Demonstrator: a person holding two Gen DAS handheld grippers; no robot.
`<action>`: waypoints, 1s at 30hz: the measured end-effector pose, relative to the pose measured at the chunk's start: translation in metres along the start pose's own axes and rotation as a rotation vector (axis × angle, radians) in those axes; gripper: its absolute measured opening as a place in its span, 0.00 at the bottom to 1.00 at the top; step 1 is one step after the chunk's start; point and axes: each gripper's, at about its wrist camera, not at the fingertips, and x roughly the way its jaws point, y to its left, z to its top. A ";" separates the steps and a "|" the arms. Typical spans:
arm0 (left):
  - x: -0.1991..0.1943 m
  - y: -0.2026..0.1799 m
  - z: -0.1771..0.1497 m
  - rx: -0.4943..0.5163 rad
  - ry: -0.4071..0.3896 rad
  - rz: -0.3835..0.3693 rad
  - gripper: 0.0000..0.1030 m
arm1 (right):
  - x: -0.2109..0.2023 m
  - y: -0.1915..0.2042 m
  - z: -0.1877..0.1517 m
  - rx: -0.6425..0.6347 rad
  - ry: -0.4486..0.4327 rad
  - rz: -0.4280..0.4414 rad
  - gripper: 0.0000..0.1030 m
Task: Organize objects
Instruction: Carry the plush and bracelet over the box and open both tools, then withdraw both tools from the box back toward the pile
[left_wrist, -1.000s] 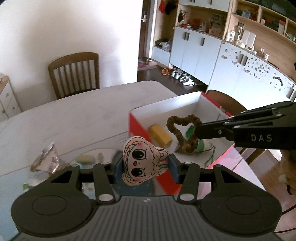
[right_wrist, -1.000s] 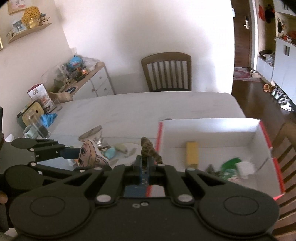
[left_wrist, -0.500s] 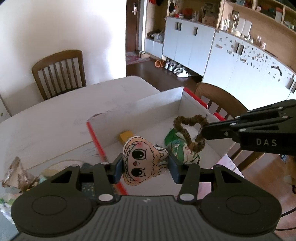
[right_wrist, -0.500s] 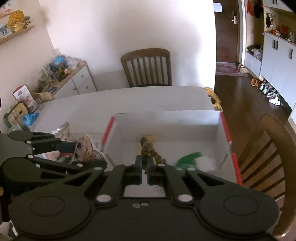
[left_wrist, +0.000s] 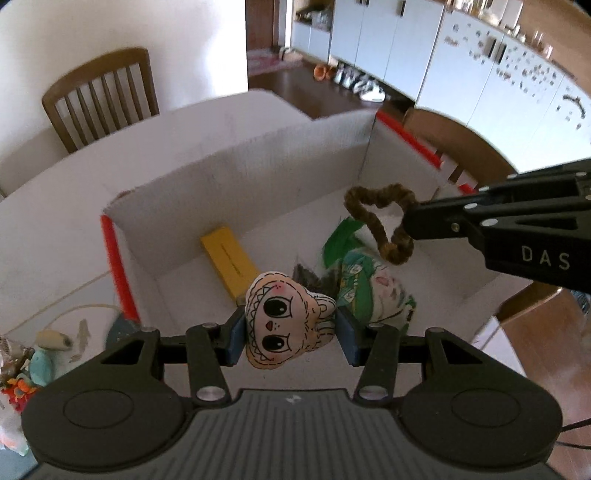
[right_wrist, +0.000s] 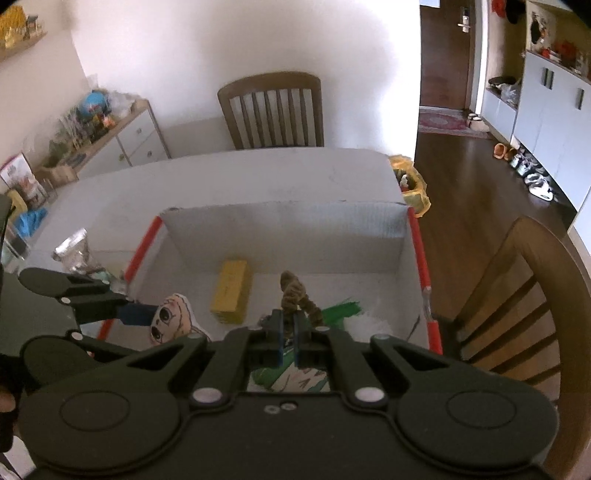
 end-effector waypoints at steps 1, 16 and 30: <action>0.006 0.001 0.001 -0.002 0.017 0.006 0.48 | 0.006 0.000 0.000 -0.010 0.008 -0.006 0.03; 0.055 0.001 0.005 0.015 0.214 0.026 0.49 | 0.053 0.000 -0.016 -0.053 0.134 0.018 0.08; 0.060 0.011 0.007 0.011 0.279 0.004 0.66 | 0.034 -0.008 -0.016 -0.032 0.110 0.041 0.28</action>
